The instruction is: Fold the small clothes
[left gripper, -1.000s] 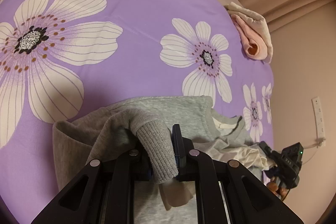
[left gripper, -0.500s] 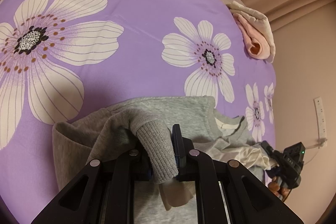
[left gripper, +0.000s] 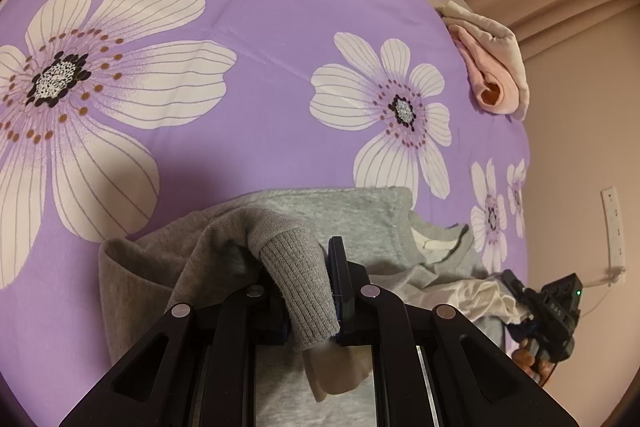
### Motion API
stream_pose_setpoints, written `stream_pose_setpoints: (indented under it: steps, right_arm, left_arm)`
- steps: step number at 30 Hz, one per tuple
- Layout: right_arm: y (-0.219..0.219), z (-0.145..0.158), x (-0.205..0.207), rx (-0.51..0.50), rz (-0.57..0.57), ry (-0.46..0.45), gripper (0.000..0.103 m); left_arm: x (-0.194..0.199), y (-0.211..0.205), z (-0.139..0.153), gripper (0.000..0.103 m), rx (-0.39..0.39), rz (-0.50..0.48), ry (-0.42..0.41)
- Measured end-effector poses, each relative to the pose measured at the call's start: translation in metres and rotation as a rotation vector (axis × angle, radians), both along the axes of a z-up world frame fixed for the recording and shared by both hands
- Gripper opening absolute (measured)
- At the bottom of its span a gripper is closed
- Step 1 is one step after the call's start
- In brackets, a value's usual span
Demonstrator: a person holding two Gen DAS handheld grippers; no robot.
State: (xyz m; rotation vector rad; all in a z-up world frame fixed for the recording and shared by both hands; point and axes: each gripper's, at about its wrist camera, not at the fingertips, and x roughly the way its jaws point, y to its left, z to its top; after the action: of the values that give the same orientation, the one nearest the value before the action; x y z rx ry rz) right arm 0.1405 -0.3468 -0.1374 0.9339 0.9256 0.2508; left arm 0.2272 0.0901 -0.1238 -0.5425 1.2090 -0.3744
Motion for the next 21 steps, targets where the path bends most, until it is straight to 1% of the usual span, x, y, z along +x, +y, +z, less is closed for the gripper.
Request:
stream_pose_setpoints:
  steps: [12, 21]
  right_arm:
    - [-0.0057, -0.0023, -0.0038, 0.033, -0.022, 0.018, 0.021]
    - [-0.0057, -0.0009, -0.0036, 0.037, -0.027, 0.024, 0.022]
  left_arm:
    - [0.0046, -0.0012, -0.0009, 0.011, 0.009, 0.013, 0.022]
    - [0.0055, -0.0040, 0.0001, 0.012, 0.027, 0.012, 0.025]
